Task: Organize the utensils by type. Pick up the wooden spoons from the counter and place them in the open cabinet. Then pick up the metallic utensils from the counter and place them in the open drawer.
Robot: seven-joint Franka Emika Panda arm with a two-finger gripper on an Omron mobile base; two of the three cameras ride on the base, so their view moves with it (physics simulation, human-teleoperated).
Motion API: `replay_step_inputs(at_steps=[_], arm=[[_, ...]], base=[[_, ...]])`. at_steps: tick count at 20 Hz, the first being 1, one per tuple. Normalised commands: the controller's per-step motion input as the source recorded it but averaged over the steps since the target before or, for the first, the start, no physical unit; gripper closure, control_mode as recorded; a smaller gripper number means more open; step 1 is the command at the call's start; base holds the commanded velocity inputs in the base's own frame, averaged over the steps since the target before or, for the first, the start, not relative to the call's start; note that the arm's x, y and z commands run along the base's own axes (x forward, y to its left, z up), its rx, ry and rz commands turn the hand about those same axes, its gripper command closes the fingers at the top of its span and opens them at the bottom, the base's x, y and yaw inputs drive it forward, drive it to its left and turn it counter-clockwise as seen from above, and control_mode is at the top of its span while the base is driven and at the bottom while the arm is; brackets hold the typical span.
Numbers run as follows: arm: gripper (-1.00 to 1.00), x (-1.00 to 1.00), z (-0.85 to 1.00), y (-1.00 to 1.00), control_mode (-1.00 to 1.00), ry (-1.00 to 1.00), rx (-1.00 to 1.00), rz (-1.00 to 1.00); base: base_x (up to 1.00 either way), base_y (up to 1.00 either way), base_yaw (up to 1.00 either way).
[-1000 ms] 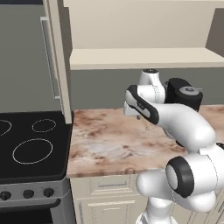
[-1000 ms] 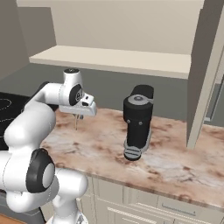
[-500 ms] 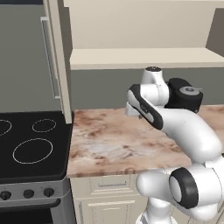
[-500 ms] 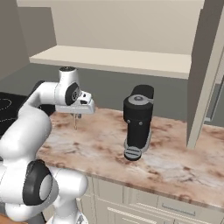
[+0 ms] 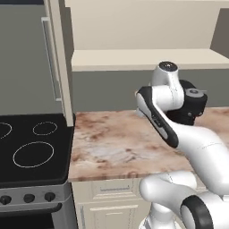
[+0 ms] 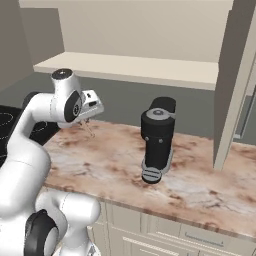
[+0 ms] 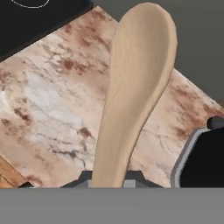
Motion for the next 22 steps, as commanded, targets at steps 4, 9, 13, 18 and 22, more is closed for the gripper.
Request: replay_step_inputs(at_steps=[4,9,13,18,22], arm=[[1.00,-0.03,0.61,-0.13,-1.00,-0.47,-0.12,0.69],[1.00,0.09,0.68,-0.03,-1.00,-0.40,-0.08,0.57],[1.00,0.27,0.79,0.00,-1.00,-0.08,-0.12,0.36],[1.00,0.20,0.80,0.00,-1.00,0.00,-0.18,0.29],[1.00,0.10,0.72,0.00,-1.00,0.00,-0.22,0.20]], base=[[0.00,0.00,0.00],[0.00,0.00,0.00],[0.00,0.00,0.00],[0.00,0.00,0.00],[0.00,0.00,0.00]])
